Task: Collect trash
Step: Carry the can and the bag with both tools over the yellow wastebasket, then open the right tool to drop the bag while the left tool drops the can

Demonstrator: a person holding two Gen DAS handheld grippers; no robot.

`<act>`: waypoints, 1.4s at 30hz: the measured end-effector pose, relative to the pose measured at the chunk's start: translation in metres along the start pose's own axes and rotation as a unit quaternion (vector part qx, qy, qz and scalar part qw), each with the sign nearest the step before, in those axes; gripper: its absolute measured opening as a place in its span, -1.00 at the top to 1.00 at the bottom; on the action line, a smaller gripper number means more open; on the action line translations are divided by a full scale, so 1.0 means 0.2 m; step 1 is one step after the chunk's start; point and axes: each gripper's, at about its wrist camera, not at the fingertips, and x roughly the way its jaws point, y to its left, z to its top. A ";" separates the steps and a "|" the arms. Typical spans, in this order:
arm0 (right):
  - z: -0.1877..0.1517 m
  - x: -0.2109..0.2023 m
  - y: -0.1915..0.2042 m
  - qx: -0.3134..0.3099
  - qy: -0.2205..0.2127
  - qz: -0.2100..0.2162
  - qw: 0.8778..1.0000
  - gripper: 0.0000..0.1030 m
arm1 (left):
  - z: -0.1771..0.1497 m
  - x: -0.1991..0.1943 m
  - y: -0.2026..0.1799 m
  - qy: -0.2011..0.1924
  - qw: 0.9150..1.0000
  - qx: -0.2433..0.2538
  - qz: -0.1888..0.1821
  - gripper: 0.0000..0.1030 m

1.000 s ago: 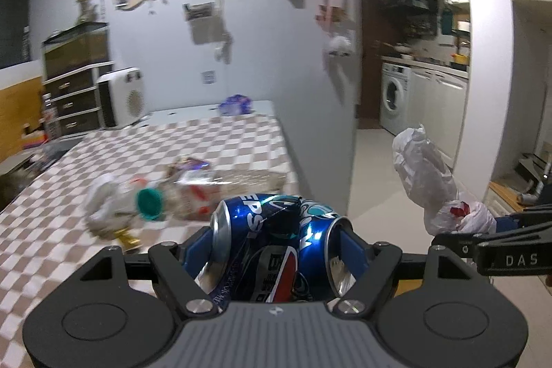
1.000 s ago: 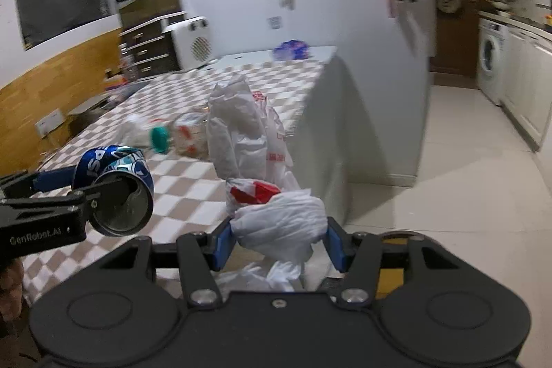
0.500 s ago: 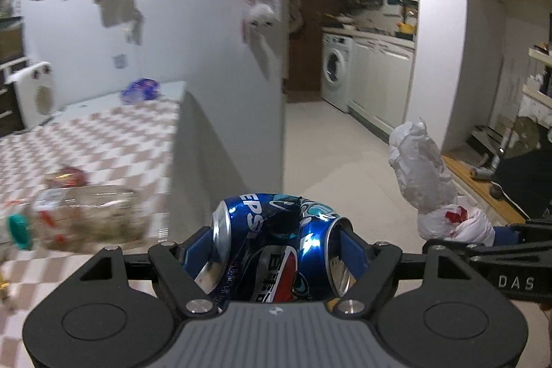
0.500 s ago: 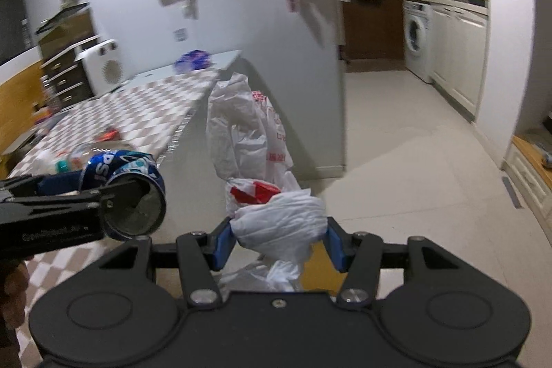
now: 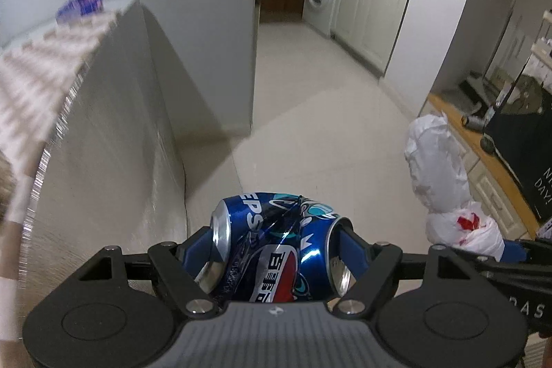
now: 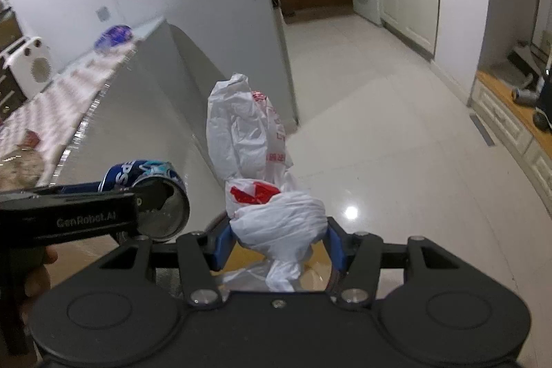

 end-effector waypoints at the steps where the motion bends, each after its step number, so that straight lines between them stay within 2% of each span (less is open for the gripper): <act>1: 0.00 0.04 -0.02 0.002 0.009 -0.001 1.000 -0.07 | 0.00 0.04 0.00 0.010 1.000 -0.001 -0.001 -0.52; 7: 0.01 0.24 -0.03 0.011 0.053 -0.004 0.999 -0.08 | -0.02 0.27 0.03 0.064 0.998 0.001 -0.005 -0.52; 12: 0.03 0.40 -0.02 0.014 0.093 -0.015 0.995 -0.08 | -0.04 0.45 0.07 0.116 0.993 -0.010 -0.011 -0.52; 20: 0.04 0.63 0.00 0.019 0.137 -0.023 0.990 -0.08 | -0.07 0.59 0.12 0.162 0.986 -0.019 -0.015 -0.52; 26: 0.06 0.75 0.01 0.017 0.161 -0.030 0.986 -0.08 | -0.08 0.64 0.14 0.173 0.985 -0.019 -0.010 -0.53; 30: 0.05 0.81 0.00 0.010 0.176 -0.020 0.984 -0.08 | -0.08 0.64 0.15 0.174 0.984 -0.022 -0.008 -0.54; 35: 0.04 0.86 -0.03 0.026 0.173 -0.005 0.985 -0.11 | -0.08 0.65 0.14 0.173 0.985 -0.015 -0.011 -0.54; 37: 0.04 0.85 -0.05 0.047 0.165 0.011 0.985 -0.31 | -0.08 0.65 0.14 0.173 0.985 -0.017 -0.010 -0.54; 39: 0.03 0.85 -0.07 0.056 0.166 0.022 0.984 -0.42 | -0.08 0.65 0.14 0.174 0.985 -0.019 -0.008 -0.55; 42: 0.02 0.84 -0.06 0.050 0.170 0.012 0.984 -0.45 | -0.09 0.66 0.13 0.177 0.984 -0.017 -0.010 -0.57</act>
